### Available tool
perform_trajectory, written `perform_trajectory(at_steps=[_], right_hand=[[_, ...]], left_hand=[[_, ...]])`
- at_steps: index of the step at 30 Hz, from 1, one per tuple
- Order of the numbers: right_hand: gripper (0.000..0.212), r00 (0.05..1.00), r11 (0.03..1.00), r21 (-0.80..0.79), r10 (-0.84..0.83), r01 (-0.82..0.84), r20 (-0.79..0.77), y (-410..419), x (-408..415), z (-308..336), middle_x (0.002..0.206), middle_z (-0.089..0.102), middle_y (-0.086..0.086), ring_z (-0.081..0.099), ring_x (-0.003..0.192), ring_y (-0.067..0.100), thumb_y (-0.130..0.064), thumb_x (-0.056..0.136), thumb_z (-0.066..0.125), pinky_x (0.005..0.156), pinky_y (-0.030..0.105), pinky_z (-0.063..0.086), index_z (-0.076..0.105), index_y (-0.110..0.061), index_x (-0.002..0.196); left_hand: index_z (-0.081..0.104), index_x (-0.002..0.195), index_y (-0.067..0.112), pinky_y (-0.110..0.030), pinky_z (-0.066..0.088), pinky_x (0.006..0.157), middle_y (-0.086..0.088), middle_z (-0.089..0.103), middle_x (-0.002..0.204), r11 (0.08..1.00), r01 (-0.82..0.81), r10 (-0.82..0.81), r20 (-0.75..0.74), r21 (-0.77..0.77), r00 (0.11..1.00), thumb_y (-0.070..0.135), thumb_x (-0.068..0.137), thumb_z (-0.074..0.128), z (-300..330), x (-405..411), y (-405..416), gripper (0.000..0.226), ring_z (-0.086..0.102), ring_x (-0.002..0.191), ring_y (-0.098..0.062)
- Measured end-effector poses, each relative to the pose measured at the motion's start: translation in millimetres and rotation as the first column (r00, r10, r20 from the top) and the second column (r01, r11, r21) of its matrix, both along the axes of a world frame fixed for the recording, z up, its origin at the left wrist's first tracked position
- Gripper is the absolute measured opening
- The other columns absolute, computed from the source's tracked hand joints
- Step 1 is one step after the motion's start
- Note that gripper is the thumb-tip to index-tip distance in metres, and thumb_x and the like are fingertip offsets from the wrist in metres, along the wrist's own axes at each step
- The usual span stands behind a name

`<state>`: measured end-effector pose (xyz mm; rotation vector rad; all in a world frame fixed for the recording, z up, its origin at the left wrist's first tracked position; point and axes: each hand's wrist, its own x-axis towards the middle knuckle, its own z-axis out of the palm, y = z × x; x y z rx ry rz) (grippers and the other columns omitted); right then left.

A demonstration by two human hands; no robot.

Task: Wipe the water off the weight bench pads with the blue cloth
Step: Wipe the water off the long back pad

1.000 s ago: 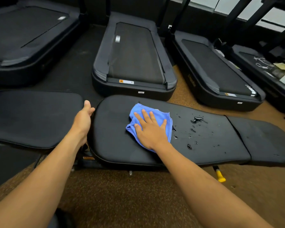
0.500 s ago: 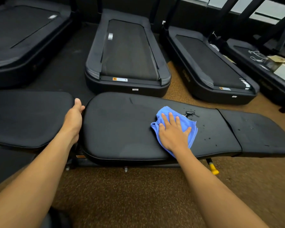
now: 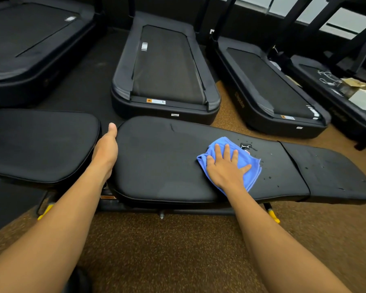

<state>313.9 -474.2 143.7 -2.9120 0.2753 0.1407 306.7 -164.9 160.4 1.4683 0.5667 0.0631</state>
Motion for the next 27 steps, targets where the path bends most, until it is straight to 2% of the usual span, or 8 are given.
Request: perform_trajectory(at_steps=[3, 8, 13, 17, 21, 22, 24, 27], right_hand=[[0.062, 0.999, 0.999, -0.004, 0.035, -0.035, 0.0, 16, 4, 1, 0.17, -0.008, 0.0, -0.012, 0.155, 0.029, -0.054, 0.103, 0.016, 0.112, 0.075, -0.008, 0.004, -0.034, 0.161], [0.066, 0.993, 0.993, -0.01, 0.119, -0.119, -0.003, 49, 13, 1, 0.17, -0.009, 0.0, -0.013, 0.155, 0.029, -0.058, 0.102, 0.017, 0.112, 0.074, -0.008, 0.003, -0.033, 0.161], [0.069, 0.969, 0.969, -0.01, 0.248, -0.248, -0.001, 96, 24, 0, 0.17, -0.011, -0.001, -0.014, 0.155, 0.029, -0.062, 0.101, 0.018, 0.112, 0.074, -0.008, 0.001, -0.033, 0.161], [0.071, 0.92, 0.92, -0.016, 0.392, -0.392, -0.008, 139, 22, 1, 0.17, -0.011, -0.002, -0.014, 0.155, 0.029, -0.064, 0.101, 0.018, 0.112, 0.074, -0.009, 0.002, -0.032, 0.161], [0.071, 0.837, 0.836, -0.025, 0.548, -0.548, -0.015, 155, 0, 1, 0.169, -0.013, -0.005, -0.015, 0.155, 0.027, -0.065, 0.101, 0.021, 0.113, 0.072, -0.009, 0.001, -0.034, 0.161], [0.071, 0.808, 0.807, -0.031, 0.589, -0.589, -0.007, 154, -10, 0, 0.169, -0.013, -0.006, -0.015, 0.155, 0.026, -0.065, 0.101, 0.022, 0.113, 0.073, -0.008, 0.001, -0.034, 0.161], [0.07, 0.75, 0.75, -0.035, 0.661, -0.66, 0.015, 148, -28, -2, 0.169, -0.012, -0.009, -0.015, 0.155, 0.024, -0.065, 0.101, 0.023, 0.113, 0.073, -0.008, 0.002, -0.037, 0.161], [0.069, 0.719, 0.72, -0.012, 0.694, -0.694, 0.032, 142, -36, -4, 0.169, -0.011, -0.013, -0.016, 0.155, 0.021, -0.067, 0.099, 0.024, 0.113, 0.072, -0.012, 0.004, -0.042, 0.16]], left_hand=[[0.062, 0.12, 0.027, -0.037, 0.043, 0.102, 0.011, 0.062, 0.101, 1.0, 0.0, 0.0, 0.0, -0.001, 1.0, 0.064, 0.101, 0.033, 3, -2, -2, 0.051, 0.057, 0.107, -0.016], [0.058, 0.138, 0.03, -0.047, 0.041, 0.111, 0.006, 0.061, 0.135, 1.0, 0.007, -0.007, -0.038, 0.015, 0.999, 0.084, 0.079, 0.031, -4, 0, 8, 0.084, 0.056, 0.123, -0.02], [0.067, 0.125, 0.032, -0.046, 0.045, 0.107, 0.009, 0.069, 0.122, 0.999, 0.04, -0.041, -0.03, -0.008, 0.999, 0.092, 0.063, 0.033, -12, 5, 13, 0.093, 0.063, 0.114, -0.018], [0.065, 0.129, 0.028, -0.046, 0.045, 0.107, 0.004, 0.068, 0.126, 0.999, 0.042, -0.042, -0.04, 0.007, 0.998, 0.085, 0.074, 0.033, -7, 4, 14, 0.086, 0.063, 0.115, -0.019], [0.065, 0.123, 0.019, -0.044, 0.041, 0.109, 0.003, 0.064, 0.127, 0.983, 0.063, -0.059, -0.03, 0.175, 0.998, 0.069, 0.093, 0.03, 3, 5, 10, 0.068, 0.058, 0.117, -0.021], [0.066, 0.119, 0.019, -0.04, 0.04, 0.108, 0.005, 0.062, 0.126, 0.973, 0.07, -0.073, 0.006, 0.22, 0.997, 0.064, 0.098, 0.031, 5, 6, 8, 0.06, 0.057, 0.117, -0.018], [0.065, 0.129, 0.018, -0.03, 0.035, 0.107, 0.011, 0.058, 0.133, 0.952, 0.085, -0.126, 0.124, 0.293, 0.984, 0.054, 0.102, 0.037, 8, 10, 5, 0.053, 0.051, 0.124, -0.01], [0.059, 0.141, 0.021, -0.027, 0.025, 0.118, 0.011, 0.05, 0.151, 0.913, 0.147, -0.253, 0.247, 0.38, 0.935, 0.057, 0.095, 0.041, 13, 18, -4, 0.061, 0.037, 0.143, -0.003]])
